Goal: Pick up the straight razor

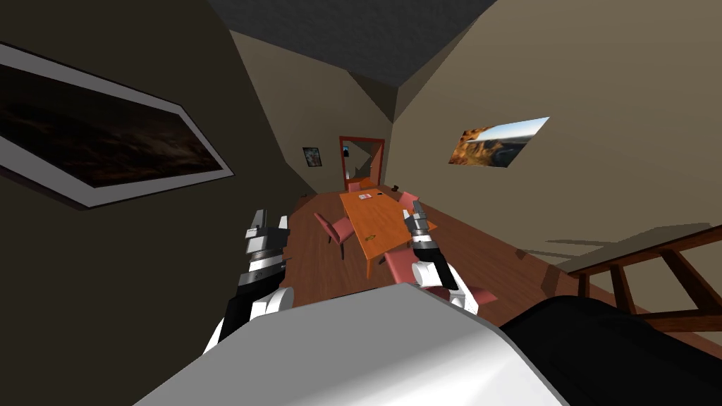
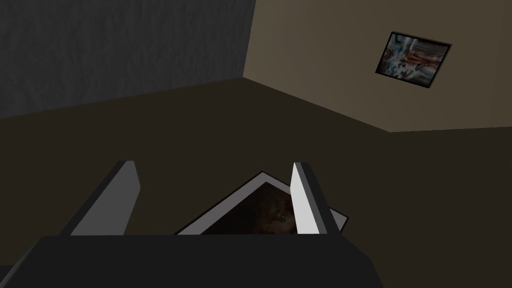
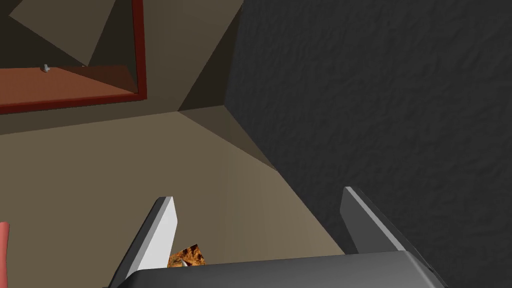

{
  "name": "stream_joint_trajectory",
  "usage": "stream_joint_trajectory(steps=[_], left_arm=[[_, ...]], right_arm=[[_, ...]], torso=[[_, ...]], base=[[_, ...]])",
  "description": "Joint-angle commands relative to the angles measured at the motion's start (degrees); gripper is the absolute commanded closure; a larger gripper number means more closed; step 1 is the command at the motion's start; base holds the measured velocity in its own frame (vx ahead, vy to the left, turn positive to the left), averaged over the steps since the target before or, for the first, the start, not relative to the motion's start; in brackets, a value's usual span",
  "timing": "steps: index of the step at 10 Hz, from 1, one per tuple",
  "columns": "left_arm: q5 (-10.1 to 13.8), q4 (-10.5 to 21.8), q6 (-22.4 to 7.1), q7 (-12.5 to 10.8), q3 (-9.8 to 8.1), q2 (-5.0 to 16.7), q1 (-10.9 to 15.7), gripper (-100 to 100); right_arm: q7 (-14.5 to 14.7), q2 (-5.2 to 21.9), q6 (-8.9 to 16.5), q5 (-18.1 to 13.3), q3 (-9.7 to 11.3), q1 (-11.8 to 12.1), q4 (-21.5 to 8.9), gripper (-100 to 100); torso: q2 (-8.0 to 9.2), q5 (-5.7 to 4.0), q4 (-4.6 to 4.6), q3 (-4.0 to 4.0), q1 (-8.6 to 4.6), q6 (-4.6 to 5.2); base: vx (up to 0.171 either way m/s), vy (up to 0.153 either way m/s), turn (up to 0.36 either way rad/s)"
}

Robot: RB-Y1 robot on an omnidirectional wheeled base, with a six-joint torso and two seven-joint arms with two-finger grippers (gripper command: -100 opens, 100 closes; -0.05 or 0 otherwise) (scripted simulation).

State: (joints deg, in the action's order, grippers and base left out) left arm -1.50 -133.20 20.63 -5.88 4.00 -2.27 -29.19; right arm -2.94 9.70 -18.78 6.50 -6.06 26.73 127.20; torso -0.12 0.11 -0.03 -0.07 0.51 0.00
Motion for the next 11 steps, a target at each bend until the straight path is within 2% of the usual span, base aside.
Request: stream_joint_trajectory(steps=[1, 2, 3, 4, 5, 6, 7, 8, 9, 10, 11], left_arm=[[0.00, 0.00, 0.00, 0.00, 0.00, 0.00, 0.00, 0], [0.00, 0.00, 0.00, 0.00, 0.00, 0.00, 0.00, 0], [0.00, 0.00, 0.00, 0.00, 0.00, 0.00, 0.00, 0], [0.00, 0.00, 0.00, 0.00, -0.01, 0.01, 0.00, 0], [0.00, 0.00, 0.00, 0.00, -0.01, 0.01, 0.00, 0], [0.00, 0.00, 0.00, 0.00, -0.01, 0.01, 0.00, 0], [0.00, 0.00, 0.00, 0.00, 0.00, 0.00, 0.00, 0], [0.00, 0.00, 0.00, 0.00, 0.00, 0.01, 0.00, 0], [0.00, 0.00, 0.00, 0.00, 0.00, 0.01, 0.00, 0], [0.00, 0.00, 0.00, 0.00, -0.01, 0.01, 0.00, 0], [0.00, 0.00, 0.00, 0.00, 0.00, 0.00, 0.00, 0]], right_arm=[[-2.31, 0.47, 1.38, 0.59, -0.86, -0.49, -0.34, -100], [-4.20, 0.89, 3.21, 1.39, -1.98, -1.04, -1.01, -100], [-4.89, 0.89, 3.21, 1.39, -1.98, -1.04, -1.01, -100], [-6.99, 1.21, 5.18, 2.20, -3.16, -1.63, -1.77, -100], [-7.60, 1.21, 5.18, 2.20, -3.16, -1.63, -1.77, -100], [-9.78, 1.48, 7.30, 3.03, -4.41, -2.29, -2.62, -100], [-10.43, 1.48, 7.30, 3.03, -4.41, -2.29, -2.62, -100], [-12.38, 1.69, 9.56, 3.85, -5.72, -2.99, -3.56, -100], [-13.35, 1.69, 9.56, 3.85, -5.72, -2.99, -3.56, -100], [-15.25, 1.85, 11.98, 4.65, -7.09, -3.76, -4.59, -100], [-16.36, 1.85, 11.98, 4.65, -7.09, -3.76, -4.59, -100]], torso=[[0.00, 0.00, 0.00, 0.00, 0.00, 0.00], [0.00, 0.00, 0.00, 0.00, -0.05, 0.00], [-0.04, -0.02, -0.01, -0.02, -0.10, 0.00], [-0.03, -0.03, -0.01, -0.02, -0.21, 0.00], [-0.07, -0.04, -0.01, -0.04, -0.22, 0.00], [-0.04, -0.04, -0.01, -0.02, -0.23, 0.00], [-0.08, -0.03, -0.02, -0.05, -0.13, 0.00], [-0.04, -0.03, -0.01, -0.03, -0.19, 0.00], [-0.05, -0.03, -0.01, -0.03, -0.19, 0.00], [-0.04, -0.03, -0.01, -0.02, -0.22, 0.00], [-0.04, -0.02, -0.01, -0.02, -0.10, 0.00]], base=[[0.030, 0.119, -0.018], [0.041, 0.105, -0.020], [0.039, 0.076, -0.011], [0.049, 0.079, -0.021], [0.037, 0.077, -0.013], [0.050, 0.105, -0.022], [0.037, 0.088, -0.017], [0.040, 0.088, -0.025], [0.038, 0.081, -0.014], [0.039, 0.119, -0.025], [0.039, 0.099, -0.026]])
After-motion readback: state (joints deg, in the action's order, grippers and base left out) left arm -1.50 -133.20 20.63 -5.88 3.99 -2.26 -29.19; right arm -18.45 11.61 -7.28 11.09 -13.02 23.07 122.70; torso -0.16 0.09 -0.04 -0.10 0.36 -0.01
